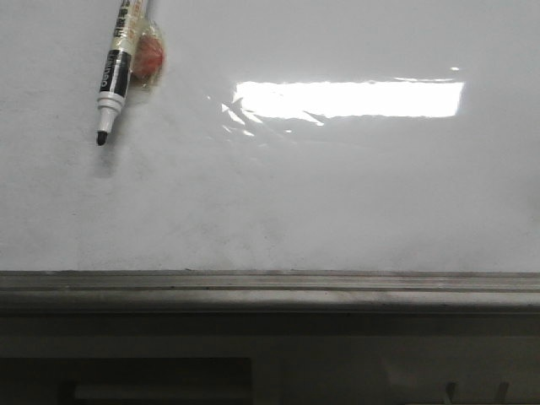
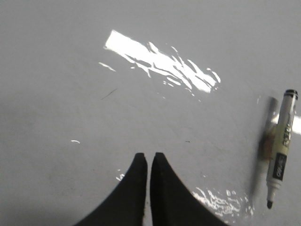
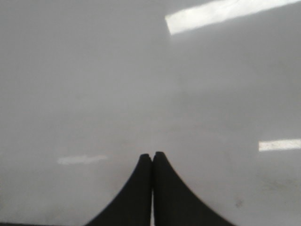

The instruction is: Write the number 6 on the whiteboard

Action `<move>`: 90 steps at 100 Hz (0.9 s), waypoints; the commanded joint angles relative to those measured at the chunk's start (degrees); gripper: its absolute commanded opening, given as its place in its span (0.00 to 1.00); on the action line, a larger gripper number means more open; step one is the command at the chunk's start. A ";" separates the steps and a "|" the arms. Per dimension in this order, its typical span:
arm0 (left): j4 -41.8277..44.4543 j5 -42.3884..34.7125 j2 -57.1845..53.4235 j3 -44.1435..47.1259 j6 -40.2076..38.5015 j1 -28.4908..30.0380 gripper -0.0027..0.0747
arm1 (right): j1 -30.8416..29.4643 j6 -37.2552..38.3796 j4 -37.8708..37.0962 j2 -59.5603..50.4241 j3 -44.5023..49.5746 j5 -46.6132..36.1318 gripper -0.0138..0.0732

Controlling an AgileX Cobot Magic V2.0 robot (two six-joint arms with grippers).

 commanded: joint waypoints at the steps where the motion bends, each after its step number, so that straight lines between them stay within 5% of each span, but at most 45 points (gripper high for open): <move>1: 3.24 3.17 6.51 -7.56 0.99 -0.18 0.01 | -0.20 -0.16 -1.53 7.39 -6.74 1.56 0.09; 29: -3.76 11.12 18.60 -16.74 13.79 -0.93 0.04 | -0.20 -1.85 -1.41 19.97 -16.16 8.47 0.13; 38: -10.90 10.75 20.53 -16.74 19.28 -2.53 0.16 | -0.20 -1.97 -1.38 20.29 -16.40 9.36 0.32; 49: -17.68 10.39 23.66 -16.74 24.30 -3.89 0.43 | -0.20 -1.97 -1.14 20.29 -16.40 9.75 0.65; 55: -22.44 9.48 25.32 -16.74 28.02 -4.31 0.57 | -0.20 -1.97 -0.76 20.29 -16.44 9.84 0.74; 64: -32.50 8.96 28.11 -16.74 37.96 -5.12 0.70 | -0.20 -1.97 -0.46 20.29 -16.44 9.84 0.76; 90: -51.37 10.05 38.30 -17.39 59.43 -10.11 0.70 | -0.20 -1.97 0.08 20.29 -16.44 9.84 0.76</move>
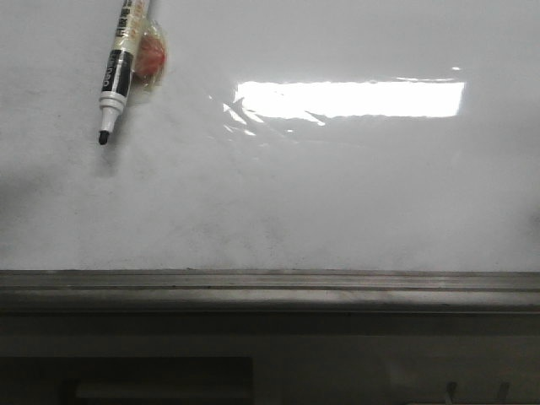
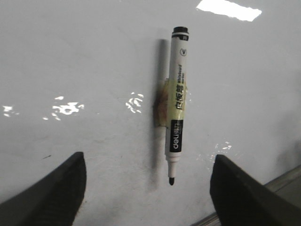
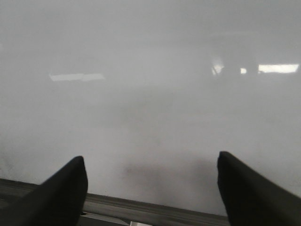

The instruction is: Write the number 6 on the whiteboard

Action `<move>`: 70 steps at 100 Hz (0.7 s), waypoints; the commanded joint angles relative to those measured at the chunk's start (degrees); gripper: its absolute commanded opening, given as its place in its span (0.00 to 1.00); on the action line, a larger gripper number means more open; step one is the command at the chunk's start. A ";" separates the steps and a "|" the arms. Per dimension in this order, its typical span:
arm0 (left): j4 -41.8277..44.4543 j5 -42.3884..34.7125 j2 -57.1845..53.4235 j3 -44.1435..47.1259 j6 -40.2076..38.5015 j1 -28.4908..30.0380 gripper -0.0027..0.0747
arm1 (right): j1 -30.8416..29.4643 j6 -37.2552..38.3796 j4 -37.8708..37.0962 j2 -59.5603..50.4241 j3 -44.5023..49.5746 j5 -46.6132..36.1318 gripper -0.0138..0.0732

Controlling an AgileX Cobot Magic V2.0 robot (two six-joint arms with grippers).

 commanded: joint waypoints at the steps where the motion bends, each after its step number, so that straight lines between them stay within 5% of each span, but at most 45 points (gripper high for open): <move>1: -7.18 -0.89 3.73 -2.50 5.87 -2.85 0.70 | -0.20 -0.56 1.24 0.61 -2.15 -3.16 0.76; 29: -7.45 -8.15 14.98 -8.28 8.74 -12.72 0.70 | -0.20 -0.56 1.24 0.61 -2.15 -3.35 0.76; 57: -7.35 -11.18 21.55 -10.91 11.58 -16.05 0.69 | -0.20 -0.56 1.24 0.61 -2.15 -3.25 0.76; 70: -7.35 -13.10 22.55 -10.91 11.80 -16.05 0.58 | -0.20 -0.56 1.24 0.61 -2.15 -3.25 0.76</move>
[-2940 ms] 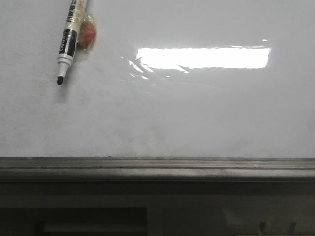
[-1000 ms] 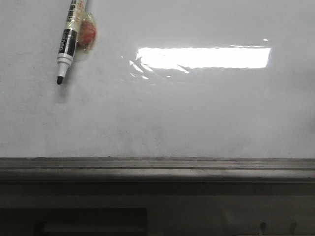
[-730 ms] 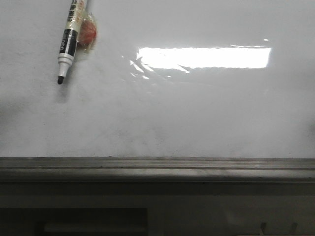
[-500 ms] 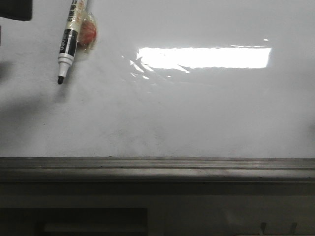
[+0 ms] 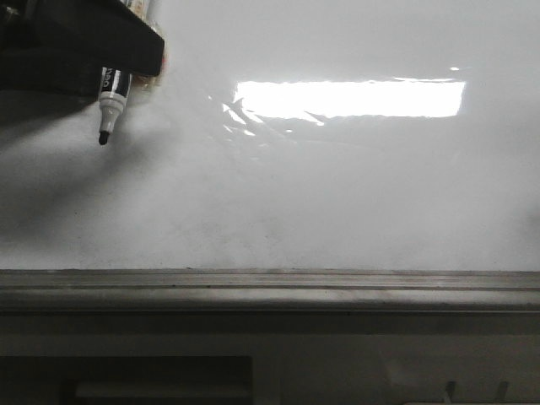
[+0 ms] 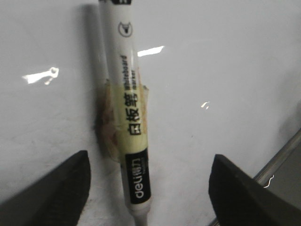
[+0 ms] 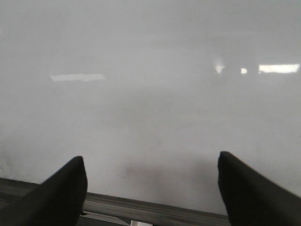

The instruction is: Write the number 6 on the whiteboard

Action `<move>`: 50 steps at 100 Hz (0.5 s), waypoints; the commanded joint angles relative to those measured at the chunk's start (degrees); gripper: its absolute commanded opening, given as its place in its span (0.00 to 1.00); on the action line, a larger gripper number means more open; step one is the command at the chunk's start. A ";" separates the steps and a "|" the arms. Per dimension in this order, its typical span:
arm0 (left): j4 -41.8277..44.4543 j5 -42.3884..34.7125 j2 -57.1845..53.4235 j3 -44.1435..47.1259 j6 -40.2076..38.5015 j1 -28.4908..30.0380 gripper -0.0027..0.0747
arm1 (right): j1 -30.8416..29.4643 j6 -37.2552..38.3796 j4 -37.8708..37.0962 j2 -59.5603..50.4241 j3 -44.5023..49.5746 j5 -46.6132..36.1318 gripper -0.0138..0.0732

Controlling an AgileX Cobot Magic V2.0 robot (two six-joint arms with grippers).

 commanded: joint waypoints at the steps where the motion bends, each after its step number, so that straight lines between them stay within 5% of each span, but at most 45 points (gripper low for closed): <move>1: -1.47 -3.99 0.56 -1.53 0.41 -0.29 0.57 | -0.20 -0.56 1.15 0.61 -2.15 -3.25 0.76; 18: -1.47 -5.36 0.81 -1.53 0.51 -0.29 0.29 | -0.20 -0.56 1.15 0.61 -2.15 -3.48 0.76; 29: -1.47 -5.36 0.81 -1.53 0.78 -0.29 0.02 | -0.20 -0.56 1.15 0.61 -2.15 -3.48 0.76; 50: 1.98 -4.07 -1.74 -1.53 2.05 -0.29 0.01 | -0.20 -0.97 1.69 0.62 -2.25 -3.12 0.76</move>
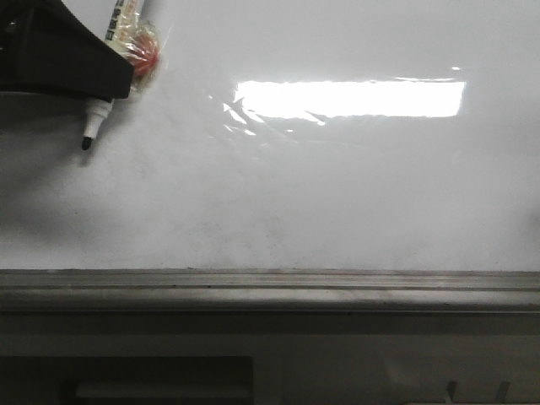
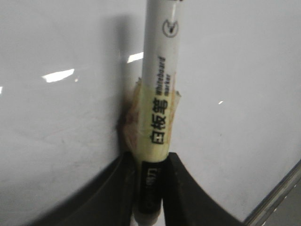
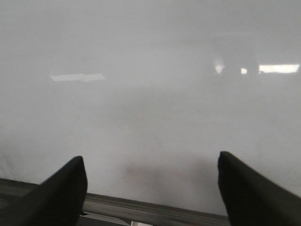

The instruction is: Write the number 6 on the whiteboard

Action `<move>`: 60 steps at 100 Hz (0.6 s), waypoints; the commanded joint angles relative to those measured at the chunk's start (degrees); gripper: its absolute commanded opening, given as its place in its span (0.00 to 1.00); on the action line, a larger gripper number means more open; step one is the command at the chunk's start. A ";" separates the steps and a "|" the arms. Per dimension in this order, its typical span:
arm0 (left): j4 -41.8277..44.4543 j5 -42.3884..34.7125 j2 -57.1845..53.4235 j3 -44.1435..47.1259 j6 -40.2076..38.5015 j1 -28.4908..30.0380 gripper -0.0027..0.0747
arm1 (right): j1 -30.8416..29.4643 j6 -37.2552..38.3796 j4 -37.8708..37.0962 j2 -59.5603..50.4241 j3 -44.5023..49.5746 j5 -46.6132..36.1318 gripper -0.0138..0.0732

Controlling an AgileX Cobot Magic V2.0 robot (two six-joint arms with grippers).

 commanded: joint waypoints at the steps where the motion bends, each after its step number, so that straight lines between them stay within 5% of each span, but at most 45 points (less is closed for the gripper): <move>1: 1.37 -0.82 -2.55 -1.51 0.28 -0.16 0.01 | -0.06 -1.11 1.70 0.79 -2.39 -2.90 0.76; 34: 15.85 12.96 -11.41 -1.51 -0.25 -0.22 0.01 | 6.52 -26.40 27.92 12.59 -11.54 9.53 0.68; 60: 19.64 17.01 -11.69 -1.62 -0.33 -0.22 0.01 | 15.22 -30.87 31.73 28.60 -25.37 17.59 0.67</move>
